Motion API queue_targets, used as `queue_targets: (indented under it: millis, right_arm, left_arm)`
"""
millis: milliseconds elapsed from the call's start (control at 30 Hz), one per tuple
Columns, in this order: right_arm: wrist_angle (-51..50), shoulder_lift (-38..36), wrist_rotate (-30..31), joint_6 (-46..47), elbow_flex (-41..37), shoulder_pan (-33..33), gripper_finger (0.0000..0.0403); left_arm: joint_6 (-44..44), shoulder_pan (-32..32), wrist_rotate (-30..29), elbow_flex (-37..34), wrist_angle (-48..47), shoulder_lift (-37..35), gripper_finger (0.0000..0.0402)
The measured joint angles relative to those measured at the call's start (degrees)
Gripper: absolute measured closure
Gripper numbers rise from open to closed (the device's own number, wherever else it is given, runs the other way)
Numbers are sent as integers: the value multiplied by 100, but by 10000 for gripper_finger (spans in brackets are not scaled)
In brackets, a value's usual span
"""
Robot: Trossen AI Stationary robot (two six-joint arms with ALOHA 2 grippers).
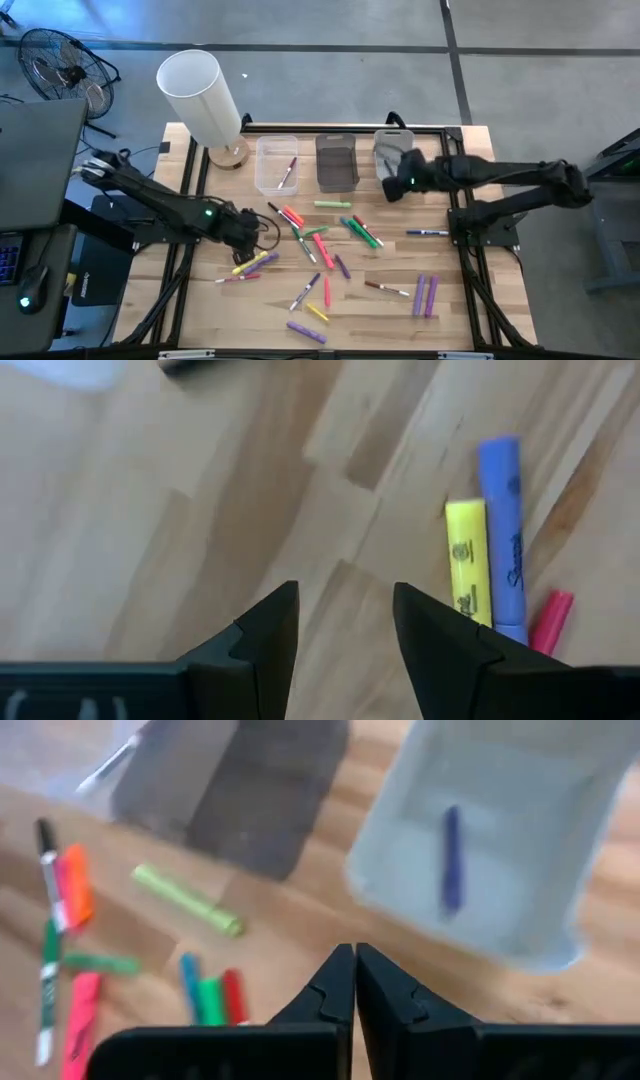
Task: Pick & Place Markers
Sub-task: Put the yellow highlighter into the black bin
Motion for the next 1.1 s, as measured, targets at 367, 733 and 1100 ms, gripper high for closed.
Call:
queue_targets:
  millis: [367, 733, 1100]
  right_arm:
    - [654, 693, 717, 1254, 0, 2327, 402]
    - [1926, 1871, 1255, 1487, 0, 3384, 403]
    - [2662, 2245, 904, 1157, 0, 3935, 403]
  left_arm:
    - [-196, -2, 636, -4, 986, 976, 241]
    - [-677, -2, 634, -2, 1329, 1020, 241]
    - [-767, -2, 632, -2, 1508, 1020, 241]
